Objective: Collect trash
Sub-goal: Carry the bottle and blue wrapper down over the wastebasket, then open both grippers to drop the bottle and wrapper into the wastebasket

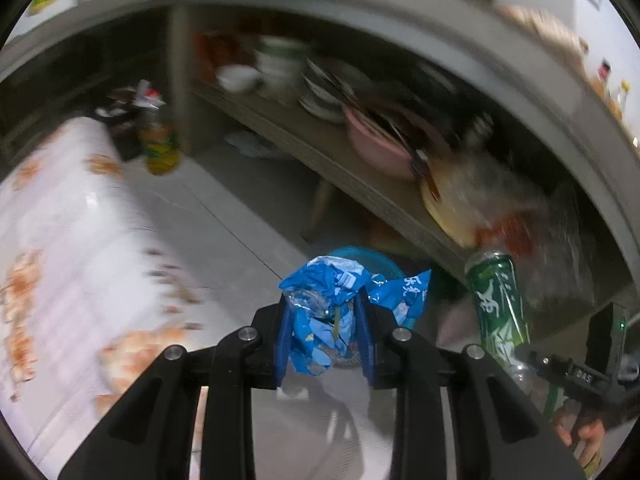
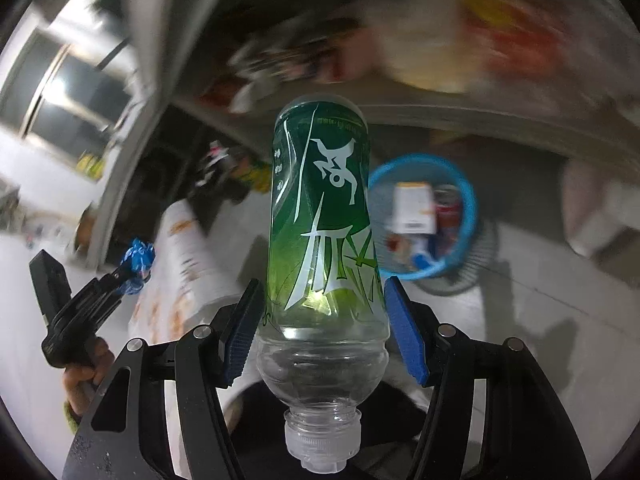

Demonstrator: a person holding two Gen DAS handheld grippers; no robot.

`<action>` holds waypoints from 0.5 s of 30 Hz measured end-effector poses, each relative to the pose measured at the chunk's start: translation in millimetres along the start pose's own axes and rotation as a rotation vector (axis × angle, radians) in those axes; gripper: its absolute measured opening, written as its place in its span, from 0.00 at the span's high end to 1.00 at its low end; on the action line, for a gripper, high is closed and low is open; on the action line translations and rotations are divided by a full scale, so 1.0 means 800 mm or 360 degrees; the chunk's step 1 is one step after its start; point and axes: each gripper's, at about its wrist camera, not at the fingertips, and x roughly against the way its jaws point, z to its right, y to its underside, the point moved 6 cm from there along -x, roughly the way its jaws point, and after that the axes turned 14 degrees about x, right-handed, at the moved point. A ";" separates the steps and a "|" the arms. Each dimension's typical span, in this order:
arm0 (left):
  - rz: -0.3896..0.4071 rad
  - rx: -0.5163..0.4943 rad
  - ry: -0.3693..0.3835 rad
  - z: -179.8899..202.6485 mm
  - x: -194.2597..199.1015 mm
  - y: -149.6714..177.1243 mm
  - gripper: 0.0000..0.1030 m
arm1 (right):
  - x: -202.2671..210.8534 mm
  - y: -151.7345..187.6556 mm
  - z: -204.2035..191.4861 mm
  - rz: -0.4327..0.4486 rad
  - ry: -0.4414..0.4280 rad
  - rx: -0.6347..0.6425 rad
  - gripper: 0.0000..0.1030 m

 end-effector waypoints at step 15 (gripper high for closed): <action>-0.0580 -0.0103 -0.0223 0.077 -0.243 0.033 0.57 | -0.034 0.016 0.065 -0.0127 0.0032 -0.0173 0.43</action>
